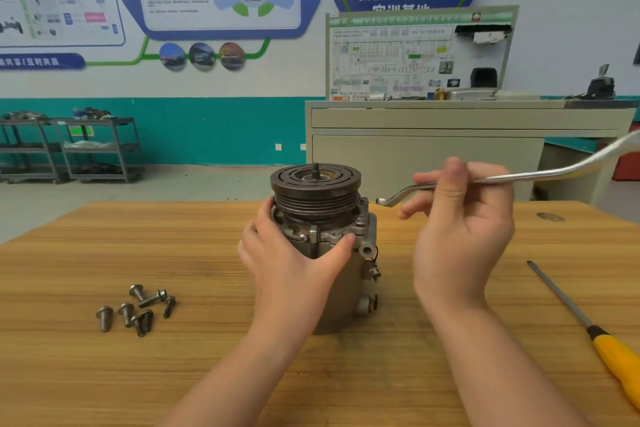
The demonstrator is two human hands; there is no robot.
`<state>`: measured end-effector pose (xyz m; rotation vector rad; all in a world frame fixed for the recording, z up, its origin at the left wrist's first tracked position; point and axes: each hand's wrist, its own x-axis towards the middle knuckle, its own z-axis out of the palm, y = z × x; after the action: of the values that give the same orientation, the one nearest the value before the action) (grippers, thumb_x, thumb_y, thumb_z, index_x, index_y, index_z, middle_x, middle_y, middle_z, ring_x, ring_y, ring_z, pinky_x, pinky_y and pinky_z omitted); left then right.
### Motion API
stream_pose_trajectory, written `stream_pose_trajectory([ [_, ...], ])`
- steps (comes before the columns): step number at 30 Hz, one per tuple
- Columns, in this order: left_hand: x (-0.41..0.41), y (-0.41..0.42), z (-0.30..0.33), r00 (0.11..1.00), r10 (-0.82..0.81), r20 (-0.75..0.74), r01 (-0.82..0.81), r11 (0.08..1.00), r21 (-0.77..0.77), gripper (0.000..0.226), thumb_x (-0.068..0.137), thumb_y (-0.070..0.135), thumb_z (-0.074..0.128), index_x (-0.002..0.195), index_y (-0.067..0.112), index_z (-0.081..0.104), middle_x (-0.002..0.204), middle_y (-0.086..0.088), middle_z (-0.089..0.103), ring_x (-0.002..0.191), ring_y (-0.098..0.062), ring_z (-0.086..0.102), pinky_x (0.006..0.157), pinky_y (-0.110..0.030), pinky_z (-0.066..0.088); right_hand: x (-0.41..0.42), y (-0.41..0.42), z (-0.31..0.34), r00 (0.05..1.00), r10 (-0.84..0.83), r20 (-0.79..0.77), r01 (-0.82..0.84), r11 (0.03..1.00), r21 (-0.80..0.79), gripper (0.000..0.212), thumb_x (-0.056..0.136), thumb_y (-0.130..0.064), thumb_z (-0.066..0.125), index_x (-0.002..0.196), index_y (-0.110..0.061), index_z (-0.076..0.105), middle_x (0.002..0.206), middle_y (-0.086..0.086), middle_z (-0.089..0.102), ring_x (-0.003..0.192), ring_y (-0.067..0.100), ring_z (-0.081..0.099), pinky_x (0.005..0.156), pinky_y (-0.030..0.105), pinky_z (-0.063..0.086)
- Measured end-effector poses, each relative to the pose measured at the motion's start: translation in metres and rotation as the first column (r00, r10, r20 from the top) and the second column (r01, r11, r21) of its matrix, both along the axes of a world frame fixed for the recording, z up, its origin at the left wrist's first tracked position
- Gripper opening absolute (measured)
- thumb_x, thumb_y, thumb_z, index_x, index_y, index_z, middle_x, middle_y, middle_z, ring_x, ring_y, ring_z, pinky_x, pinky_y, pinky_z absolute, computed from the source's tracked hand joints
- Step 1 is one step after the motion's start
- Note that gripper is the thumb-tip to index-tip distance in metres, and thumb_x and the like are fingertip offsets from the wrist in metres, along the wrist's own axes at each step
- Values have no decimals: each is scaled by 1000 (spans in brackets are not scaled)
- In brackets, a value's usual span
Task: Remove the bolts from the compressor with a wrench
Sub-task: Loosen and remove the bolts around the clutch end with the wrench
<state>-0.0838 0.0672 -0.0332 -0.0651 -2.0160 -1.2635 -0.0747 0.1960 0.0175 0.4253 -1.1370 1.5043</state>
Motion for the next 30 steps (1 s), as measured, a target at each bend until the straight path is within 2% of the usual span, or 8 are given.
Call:
stream_pose_trajectory([
  [2, 1, 1, 1, 1000, 7, -8, -7, 1000, -7, 111, 55, 63, 71, 147, 23, 22, 143, 0, 30, 132, -9, 17, 104, -25, 13, 5, -5, -5, 994, -69, -87, 85, 977, 194, 18, 98, -40, 50, 84, -29, 50, 66, -11, 61, 50, 7, 60, 54, 20, 48],
  [6, 1, 0, 1, 1000, 2, 4, -2, 1000, -4, 109, 56, 62, 71, 146, 23, 24, 141, -1, 31, 133, -12, 18, 107, -29, 17, 4, -14, -15, 950, -239, -199, 303, 852, 427, 38, 100, -33, 48, 84, -2, 61, 73, 8, 59, 58, 19, 60, 58, 23, 48],
  [12, 6, 0, 5, 999, -20, 32, 20, 1000, 6, 109, 57, 60, 71, 147, 23, 23, 142, -2, 31, 132, -14, 20, 112, -39, 24, 6, -21, -20, 925, -323, -198, 379, 802, 463, 53, 102, -34, 44, 76, 8, 63, 72, 14, 58, 69, 14, 52, 67, 12, 41],
  [20, 10, -2, 6, 994, -95, 54, 93, 995, 36, 113, 52, 70, 60, 148, 25, 20, 143, 2, 26, 134, -15, 18, 112, -36, 21, 4, -36, -28, 889, -403, -218, 455, 726, 516, 48, 102, -34, 39, 78, 2, 59, 75, 8, 52, 66, 10, 45, 56, 15, 37],
  [22, 8, -1, 6, 998, -47, 46, 46, 999, 20, 112, 55, 67, 65, 148, 23, 20, 143, -2, 27, 134, -17, 19, 111, -33, 20, 3, -39, -30, 942, -293, -166, 336, 841, 425, 44, 104, -37, 33, 82, -4, 54, 77, 2, 49, 68, 8, 47, 59, 17, 40],
  [25, 5, 1, 5, 1000, 1, 22, -1, 1000, 12, 112, 55, 60, 72, 148, 20, 23, 143, -5, 30, 133, -15, 19, 106, -25, 14, -1, -35, -21, 1000, 29, 10, -28, 999, -26, 21, 103, -34, 32, 88, -23, 41, 70, 2, 54, 50, 18, 46, 50, 26, 40],
  [27, 5, 1, 4, 1000, -13, 18, 13, 1000, 14, 113, 54, 61, 71, 149, 22, 21, 143, -3, 29, 131, -11, 18, 104, -24, 13, -10, -19, -12, 956, 244, 162, -190, 938, -289, 19, 105, -26, 29, 88, -21, 37, 62, -1, 58, 39, 15, 41, 41, 20, 34],
  [30, 3, 0, 1, 1000, -11, 20, 11, 1000, 2, 113, 55, 63, 70, 149, 24, 20, 143, -1, 28, 130, -9, 18, 106, -28, 16, -25, 9, -3, 697, 661, 277, -476, 716, -511, 17, 107, -22, 33, 94, -14, 42, 59, 3, 59, 39, 13, 47, 40, 20, 40],
])
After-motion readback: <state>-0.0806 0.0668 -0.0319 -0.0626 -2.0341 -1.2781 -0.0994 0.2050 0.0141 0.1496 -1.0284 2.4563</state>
